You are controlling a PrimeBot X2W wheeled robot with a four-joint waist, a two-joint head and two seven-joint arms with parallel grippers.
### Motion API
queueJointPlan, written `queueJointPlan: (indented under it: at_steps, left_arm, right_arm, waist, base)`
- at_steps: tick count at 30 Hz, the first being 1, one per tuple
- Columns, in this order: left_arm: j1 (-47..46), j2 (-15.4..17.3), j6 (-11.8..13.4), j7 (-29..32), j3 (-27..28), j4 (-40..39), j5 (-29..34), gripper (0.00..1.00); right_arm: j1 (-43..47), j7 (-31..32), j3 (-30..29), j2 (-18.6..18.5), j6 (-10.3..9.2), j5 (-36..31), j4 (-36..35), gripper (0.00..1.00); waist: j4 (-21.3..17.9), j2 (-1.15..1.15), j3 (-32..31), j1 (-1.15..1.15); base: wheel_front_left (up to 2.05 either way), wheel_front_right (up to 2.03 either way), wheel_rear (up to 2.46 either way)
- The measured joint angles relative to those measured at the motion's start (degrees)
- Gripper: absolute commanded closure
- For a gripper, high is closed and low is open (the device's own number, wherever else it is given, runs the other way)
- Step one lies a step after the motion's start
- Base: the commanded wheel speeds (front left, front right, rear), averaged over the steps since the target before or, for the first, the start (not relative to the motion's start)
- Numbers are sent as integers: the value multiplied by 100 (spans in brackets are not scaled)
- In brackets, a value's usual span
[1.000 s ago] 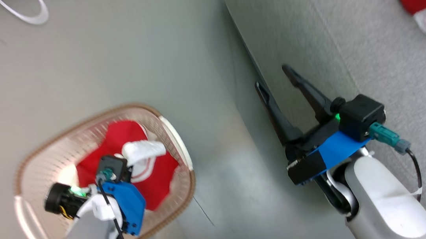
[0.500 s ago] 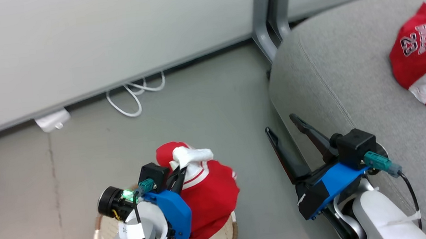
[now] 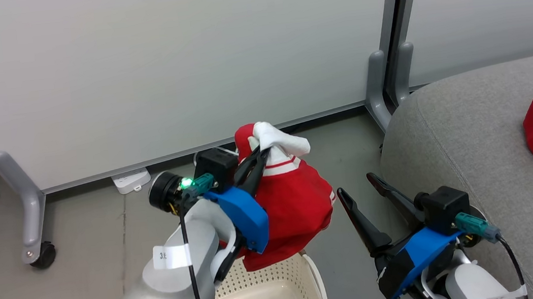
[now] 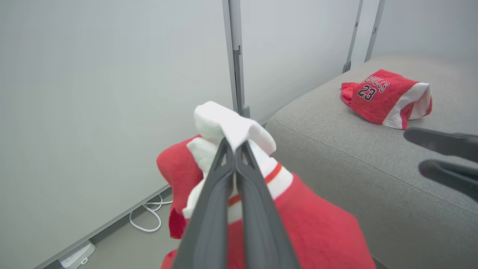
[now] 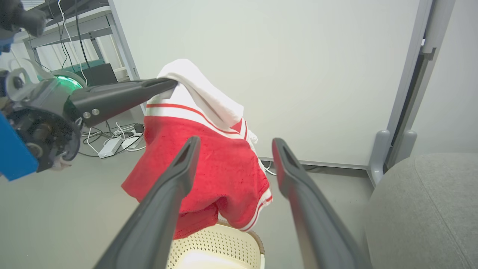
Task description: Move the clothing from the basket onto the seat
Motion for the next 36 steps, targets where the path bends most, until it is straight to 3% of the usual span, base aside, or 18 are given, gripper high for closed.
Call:
queueJointPlan:
  at_steps: [21,36]
  left_arm:
    - [-279,-93,-1,89,-92,-115,-153,100]
    - [-349,-145,0,67,-229,-125,-168,100]
  right_arm:
    - [250,197,494,62,-1,213,87,0]
    - [-399,-40,1200,175,0,769,926,0]
  waist:
    - [-11,0,-66,1]
    - [110,0,40,2]
  base:
    - [0,0,0]
    - [0,0,0]
